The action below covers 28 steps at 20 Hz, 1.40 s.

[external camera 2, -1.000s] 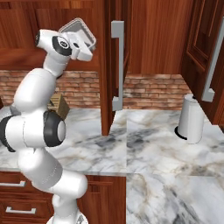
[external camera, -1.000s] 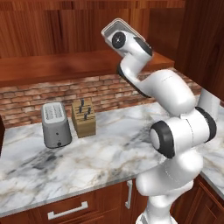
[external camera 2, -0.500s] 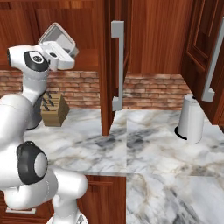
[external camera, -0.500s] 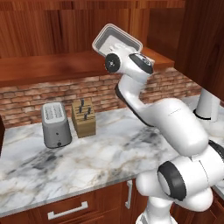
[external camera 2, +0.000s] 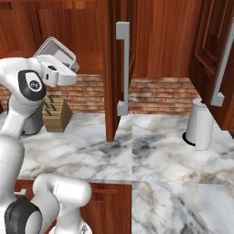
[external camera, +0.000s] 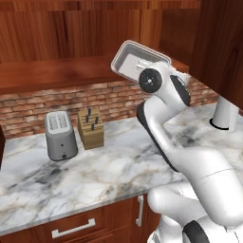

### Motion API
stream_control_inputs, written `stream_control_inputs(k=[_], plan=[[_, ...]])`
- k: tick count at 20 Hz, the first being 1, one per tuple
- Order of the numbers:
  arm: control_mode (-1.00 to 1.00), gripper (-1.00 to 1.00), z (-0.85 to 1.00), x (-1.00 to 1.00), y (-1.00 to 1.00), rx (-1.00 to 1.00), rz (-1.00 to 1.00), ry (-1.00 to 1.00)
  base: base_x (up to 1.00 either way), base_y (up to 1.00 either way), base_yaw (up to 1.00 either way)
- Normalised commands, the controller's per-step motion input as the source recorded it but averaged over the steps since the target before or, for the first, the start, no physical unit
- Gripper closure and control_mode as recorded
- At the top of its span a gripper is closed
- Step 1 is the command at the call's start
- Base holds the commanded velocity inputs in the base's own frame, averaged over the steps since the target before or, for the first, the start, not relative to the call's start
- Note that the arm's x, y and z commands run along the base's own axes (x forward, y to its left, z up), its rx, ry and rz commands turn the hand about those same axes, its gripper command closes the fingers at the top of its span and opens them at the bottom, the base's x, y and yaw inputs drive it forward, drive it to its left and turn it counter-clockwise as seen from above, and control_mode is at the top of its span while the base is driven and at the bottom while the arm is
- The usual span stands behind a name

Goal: Retrieve the tupperware and aluminum foil from the cabinet and place them on the dining counter near the plate with tomato and eggplant to prepare for storing leftovers.

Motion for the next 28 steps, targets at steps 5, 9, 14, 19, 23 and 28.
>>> stream_control_inputs(k=[5, 9, 14, 19, 23, 28], plan=[[-1.00, 1.00, -0.29, -1.00, -0.01, -0.17, 0.03, 0.58, 0.00, 0.00, 0.00], [-1.00, 1.00, -0.55, -1.00, 0.03, -0.20, 0.04, 0.53, 0.00, 0.00, 0.00], [1.00, 1.00, -0.66, -0.80, 0.00, -0.12, 0.09, 0.21, -0.20, 0.00, 0.06], [1.00, 1.00, 0.00, 0.00, 0.00, 0.00, 0.00, 0.00, -0.98, 0.00, 0.68], [1.00, 1.00, 0.00, 0.00, 0.00, 0.00, 0.00, 0.00, -0.47, 0.03, 0.92], [1.00, 1.00, 0.00, 0.00, 0.00, 0.00, 0.00, 0.00, -0.05, 0.09, 1.00]])
